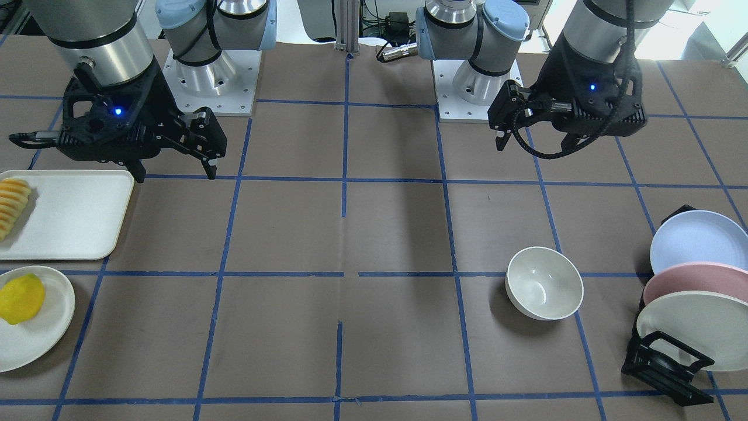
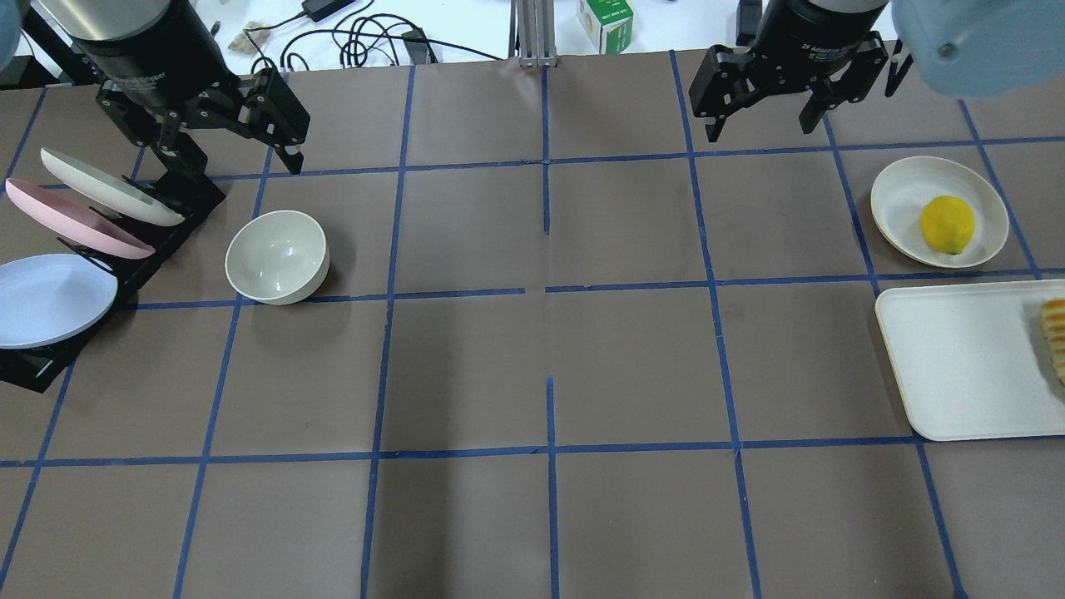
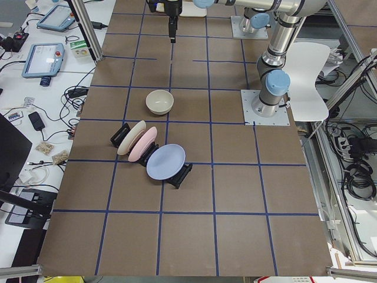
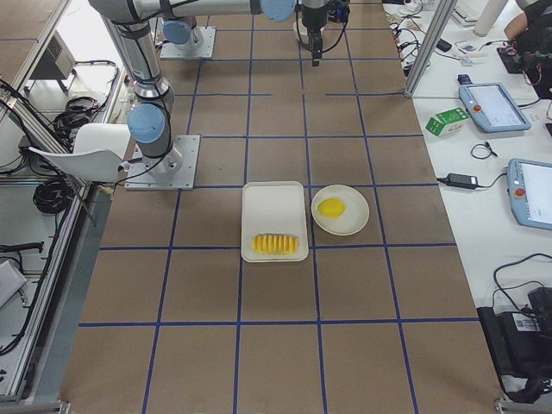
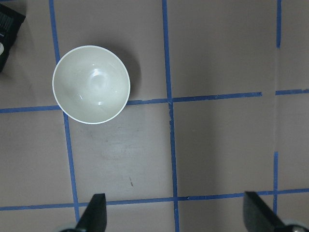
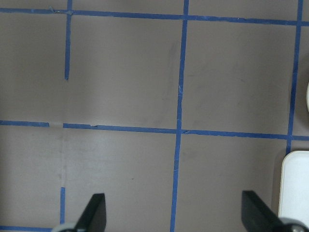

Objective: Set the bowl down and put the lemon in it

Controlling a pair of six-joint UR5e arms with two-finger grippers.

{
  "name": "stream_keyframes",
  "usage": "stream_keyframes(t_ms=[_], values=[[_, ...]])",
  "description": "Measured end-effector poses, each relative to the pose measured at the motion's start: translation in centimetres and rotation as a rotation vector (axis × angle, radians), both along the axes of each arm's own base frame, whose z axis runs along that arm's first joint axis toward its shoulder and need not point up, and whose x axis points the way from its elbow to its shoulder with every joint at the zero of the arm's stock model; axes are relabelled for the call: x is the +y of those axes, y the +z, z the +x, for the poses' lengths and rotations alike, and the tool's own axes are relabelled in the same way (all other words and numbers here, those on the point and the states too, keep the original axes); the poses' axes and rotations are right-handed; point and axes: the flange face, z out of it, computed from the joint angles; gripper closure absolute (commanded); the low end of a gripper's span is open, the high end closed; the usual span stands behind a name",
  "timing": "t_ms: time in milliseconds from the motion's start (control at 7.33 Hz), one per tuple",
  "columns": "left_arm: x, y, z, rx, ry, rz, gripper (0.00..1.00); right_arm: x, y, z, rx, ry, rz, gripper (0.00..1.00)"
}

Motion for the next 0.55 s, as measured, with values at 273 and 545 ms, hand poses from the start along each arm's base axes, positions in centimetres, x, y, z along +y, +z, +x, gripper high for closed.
stream_keyframes(t_ms=[273, 545], values=[[0.04, 0.0, -0.01, 0.0, 0.0, 0.0, 0.0, -0.01, 0.03, -0.01, 0.0, 0.0, -0.001, 0.0], [-0.49, -0.82, 0.58, -0.005, -0.01, 0.009, 0.0, -0.21, 0.04, -0.61, 0.003, -0.009, 0.003, 0.0]])
